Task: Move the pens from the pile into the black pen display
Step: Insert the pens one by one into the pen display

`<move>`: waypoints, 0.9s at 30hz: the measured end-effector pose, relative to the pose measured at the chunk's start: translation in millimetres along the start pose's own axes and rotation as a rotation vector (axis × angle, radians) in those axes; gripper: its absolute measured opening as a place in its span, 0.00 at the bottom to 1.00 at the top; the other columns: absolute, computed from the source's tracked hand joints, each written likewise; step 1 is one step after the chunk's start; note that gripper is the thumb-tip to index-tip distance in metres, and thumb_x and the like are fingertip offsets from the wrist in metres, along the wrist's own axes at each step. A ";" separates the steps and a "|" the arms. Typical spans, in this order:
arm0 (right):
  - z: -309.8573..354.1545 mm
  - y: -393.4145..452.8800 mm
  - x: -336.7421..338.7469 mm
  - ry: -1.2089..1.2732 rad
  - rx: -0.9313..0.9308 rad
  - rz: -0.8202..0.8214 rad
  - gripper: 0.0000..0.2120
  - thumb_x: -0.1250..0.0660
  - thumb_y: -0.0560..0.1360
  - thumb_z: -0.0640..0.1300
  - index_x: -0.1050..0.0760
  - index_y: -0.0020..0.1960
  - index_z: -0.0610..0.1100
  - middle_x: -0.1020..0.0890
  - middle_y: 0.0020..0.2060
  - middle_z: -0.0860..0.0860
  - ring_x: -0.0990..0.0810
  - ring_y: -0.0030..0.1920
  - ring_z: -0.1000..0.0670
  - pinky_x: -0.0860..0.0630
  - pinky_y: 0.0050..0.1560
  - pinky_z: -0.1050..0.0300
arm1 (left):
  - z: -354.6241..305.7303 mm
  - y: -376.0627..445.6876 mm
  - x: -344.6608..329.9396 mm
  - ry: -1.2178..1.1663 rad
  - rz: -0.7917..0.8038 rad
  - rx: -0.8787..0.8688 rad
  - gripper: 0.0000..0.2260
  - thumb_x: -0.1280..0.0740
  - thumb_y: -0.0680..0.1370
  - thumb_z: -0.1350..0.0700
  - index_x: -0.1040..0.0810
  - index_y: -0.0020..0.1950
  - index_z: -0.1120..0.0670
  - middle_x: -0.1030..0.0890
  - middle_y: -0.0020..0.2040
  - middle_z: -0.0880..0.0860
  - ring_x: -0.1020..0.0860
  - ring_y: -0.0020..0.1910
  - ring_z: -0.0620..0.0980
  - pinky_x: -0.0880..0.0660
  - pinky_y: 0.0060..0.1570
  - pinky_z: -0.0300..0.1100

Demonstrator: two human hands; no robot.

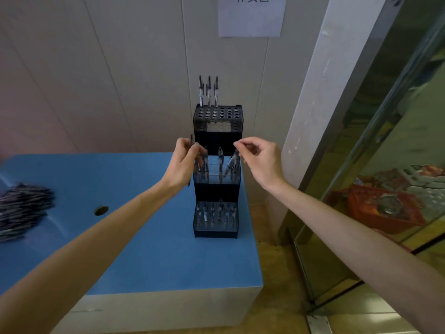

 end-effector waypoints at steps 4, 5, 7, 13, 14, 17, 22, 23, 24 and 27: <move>17.8 19.8 -2.7 -0.102 0.078 -0.036 0.06 0.26 0.77 0.46 0.13 0.49 0.45 0.15 0.36 0.55 0.18 0.35 0.56 0.21 0.38 0.60 | -18.6 9.5 0.5 0.027 -0.056 -0.134 0.07 0.34 0.83 0.56 0.26 0.52 0.59 0.15 0.48 0.55 0.18 0.41 0.52 0.23 0.39 0.40; 20.5 24.8 -3.1 -0.133 0.093 -0.039 0.06 0.26 0.77 0.47 0.13 0.49 0.45 0.14 0.36 0.55 0.18 0.35 0.56 0.21 0.38 0.61 | -22.8 13.8 1.2 0.052 -0.072 -0.157 0.07 0.32 0.82 0.55 0.24 0.51 0.59 0.15 0.46 0.54 0.18 0.42 0.51 0.22 0.41 0.41; 21.5 33.3 -5.8 -0.195 0.102 -0.027 0.06 0.26 0.77 0.48 0.13 0.48 0.46 0.14 0.36 0.55 0.18 0.35 0.56 0.22 0.37 0.63 | -34.0 21.4 2.6 0.073 -0.104 -0.206 0.07 0.29 0.80 0.53 0.20 0.52 0.56 0.17 0.44 0.51 0.19 0.40 0.45 0.24 0.41 0.38; 5.1 48.3 -16.1 -0.303 0.035 0.077 0.06 0.26 0.77 0.48 0.13 0.48 0.46 0.15 0.36 0.56 0.20 0.34 0.62 0.27 0.36 0.71 | -51.9 43.0 2.1 0.150 -0.181 -0.265 0.10 0.26 0.77 0.48 0.15 0.53 0.52 0.18 0.50 0.51 0.21 0.42 0.43 0.21 0.48 0.39; 4.1 50.2 -16.0 -0.304 0.030 0.081 0.06 0.26 0.77 0.47 0.13 0.49 0.45 0.14 0.36 0.55 0.20 0.34 0.62 0.28 0.36 0.73 | -52.7 45.7 0.6 0.170 -0.187 -0.270 0.11 0.25 0.76 0.47 0.15 0.54 0.52 0.17 0.49 0.50 0.21 0.42 0.43 0.20 0.49 0.41; 0.2 58.5 -16.5 -0.321 -0.015 0.100 0.06 0.26 0.77 0.47 0.13 0.49 0.45 0.14 0.36 0.54 0.19 0.34 0.62 0.28 0.36 0.74 | -54.6 53.7 -1.7 0.238 -0.220 -0.281 0.12 0.24 0.75 0.47 0.14 0.55 0.52 0.16 0.48 0.48 0.17 0.44 0.44 0.18 0.51 0.45; -1.5 80.1 -28.0 -0.427 -0.037 0.212 0.06 0.27 0.77 0.47 0.13 0.48 0.46 0.13 0.39 0.53 0.17 0.37 0.56 0.20 0.42 0.59 | -57.1 68.3 -6.6 0.364 -0.196 -0.314 0.10 0.24 0.75 0.50 0.15 0.54 0.52 0.15 0.46 0.44 0.16 0.45 0.41 0.18 0.53 0.45; -5.4 81.9 -34.1 -0.464 -0.048 0.260 0.05 0.26 0.77 0.46 0.12 0.47 0.46 0.13 0.38 0.53 0.17 0.36 0.54 0.18 0.43 0.55 | -55.8 71.1 -7.1 0.396 -0.181 -0.312 0.10 0.24 0.75 0.50 0.16 0.54 0.52 0.15 0.45 0.43 0.17 0.44 0.40 0.18 0.52 0.44; -9.6 81.6 -40.0 -0.517 -0.057 0.300 0.05 0.25 0.76 0.47 0.12 0.45 0.46 0.14 0.36 0.53 0.17 0.35 0.53 0.17 0.43 0.51 | -54.1 73.5 -8.0 0.437 -0.164 -0.310 0.09 0.24 0.75 0.50 0.16 0.52 0.52 0.15 0.44 0.43 0.17 0.43 0.39 0.18 0.51 0.42; -21.8 73.4 -51.7 -0.604 -0.076 0.356 0.06 0.26 0.76 0.50 0.13 0.46 0.50 0.14 0.36 0.54 0.17 0.37 0.53 0.17 0.44 0.49 | -47.3 76.8 -12.8 0.510 -0.101 -0.312 0.06 0.24 0.75 0.51 0.16 0.48 0.51 0.16 0.42 0.43 0.18 0.42 0.39 0.18 0.49 0.41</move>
Point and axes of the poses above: each hand's wrist, its own y-axis towards the middle knuckle, its own x-axis out of the back of the hand, z = x × y, the point moved 8 cm from there along y, towards the middle knuckle
